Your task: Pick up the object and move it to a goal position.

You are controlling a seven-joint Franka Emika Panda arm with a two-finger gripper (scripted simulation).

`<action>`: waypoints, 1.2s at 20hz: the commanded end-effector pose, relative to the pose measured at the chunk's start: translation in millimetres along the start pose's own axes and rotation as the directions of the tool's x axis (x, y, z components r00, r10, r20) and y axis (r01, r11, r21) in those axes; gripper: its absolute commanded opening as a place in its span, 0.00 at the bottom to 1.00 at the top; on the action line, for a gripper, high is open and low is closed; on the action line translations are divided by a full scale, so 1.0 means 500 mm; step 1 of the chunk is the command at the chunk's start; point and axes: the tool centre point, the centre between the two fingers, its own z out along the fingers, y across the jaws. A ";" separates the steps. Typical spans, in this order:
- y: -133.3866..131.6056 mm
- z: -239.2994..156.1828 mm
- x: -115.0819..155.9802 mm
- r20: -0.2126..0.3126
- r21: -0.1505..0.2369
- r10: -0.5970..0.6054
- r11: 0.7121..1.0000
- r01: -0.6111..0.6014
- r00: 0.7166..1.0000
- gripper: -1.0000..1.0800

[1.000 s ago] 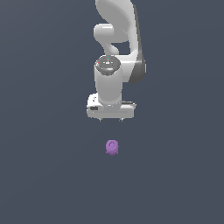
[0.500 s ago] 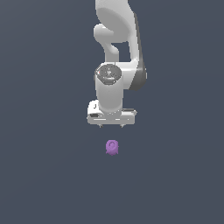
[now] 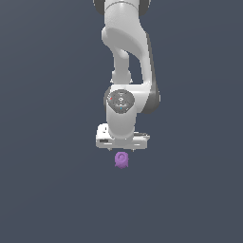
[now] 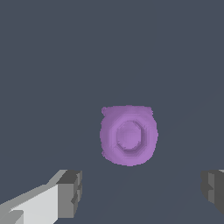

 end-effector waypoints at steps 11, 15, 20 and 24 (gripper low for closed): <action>-0.005 0.036 0.038 -0.011 -0.004 0.003 1.000 -0.003 1.000 0.96; -0.005 0.049 0.038 -0.011 -0.004 0.003 1.000 -0.003 1.000 0.96; -0.004 0.100 0.038 -0.012 -0.004 0.003 1.000 -0.003 1.000 0.96; -0.004 0.132 0.038 -0.013 -0.004 0.003 1.000 -0.003 1.000 0.96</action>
